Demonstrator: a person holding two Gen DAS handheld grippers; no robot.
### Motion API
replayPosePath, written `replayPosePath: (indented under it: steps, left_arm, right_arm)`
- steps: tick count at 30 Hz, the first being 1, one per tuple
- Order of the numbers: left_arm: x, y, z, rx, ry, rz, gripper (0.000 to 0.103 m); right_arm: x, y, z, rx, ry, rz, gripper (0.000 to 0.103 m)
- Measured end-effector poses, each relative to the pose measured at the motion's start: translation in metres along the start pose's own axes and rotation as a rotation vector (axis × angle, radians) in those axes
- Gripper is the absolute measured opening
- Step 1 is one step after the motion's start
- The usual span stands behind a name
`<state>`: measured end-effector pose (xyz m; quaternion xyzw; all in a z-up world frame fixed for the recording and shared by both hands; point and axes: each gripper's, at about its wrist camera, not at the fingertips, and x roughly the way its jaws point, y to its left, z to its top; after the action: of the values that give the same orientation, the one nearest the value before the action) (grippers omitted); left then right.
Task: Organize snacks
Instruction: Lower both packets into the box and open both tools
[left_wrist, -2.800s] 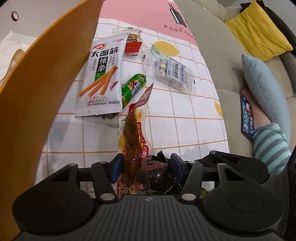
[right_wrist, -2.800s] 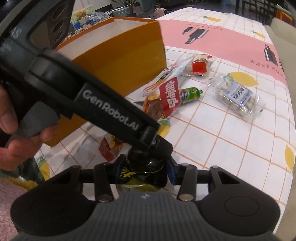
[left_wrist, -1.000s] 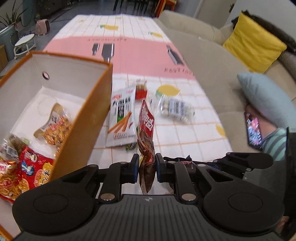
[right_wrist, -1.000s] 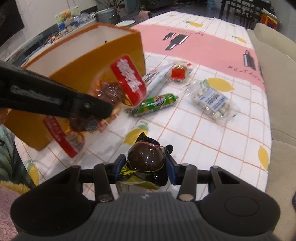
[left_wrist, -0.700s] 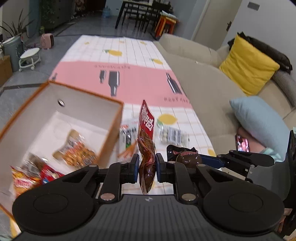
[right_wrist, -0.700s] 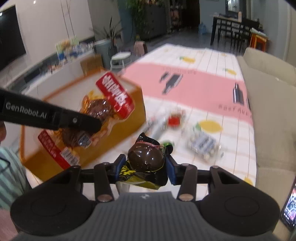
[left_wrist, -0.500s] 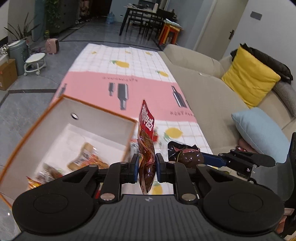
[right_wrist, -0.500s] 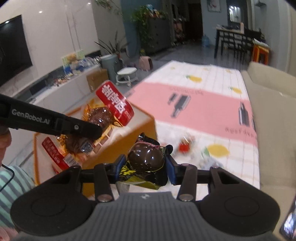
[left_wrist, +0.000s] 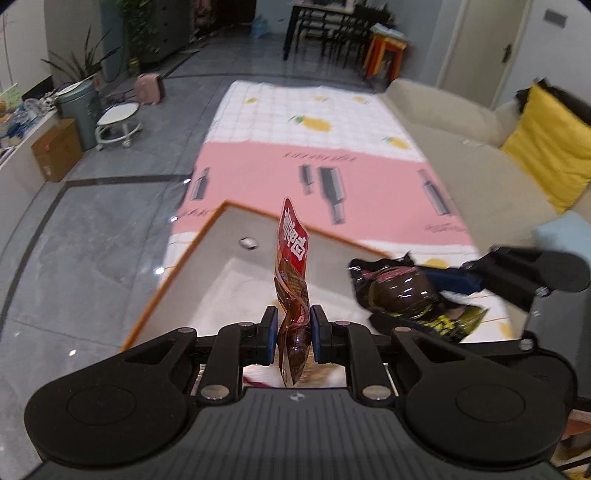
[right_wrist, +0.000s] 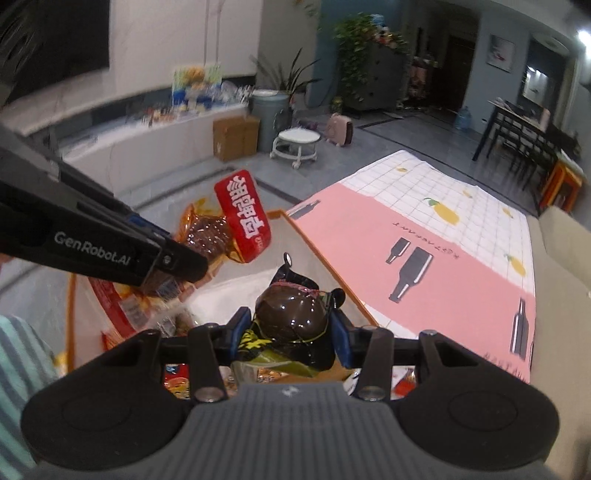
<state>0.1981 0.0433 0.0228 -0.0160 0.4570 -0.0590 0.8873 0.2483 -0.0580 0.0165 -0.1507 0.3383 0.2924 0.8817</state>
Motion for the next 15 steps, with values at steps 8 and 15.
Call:
replayPosePath:
  steps: [8,15]
  left_arm:
    - [0.043,0.029,-0.003,-0.011,0.096,0.026,0.019]
    - [0.073,0.034,-0.009,-0.002,0.149,0.015,0.019]
  right_arm:
    - [0.057,0.020,0.007,-0.169,0.111,-0.011,0.044]
    - [0.099,0.027,0.003,-0.237,0.193,-0.005,0.044]
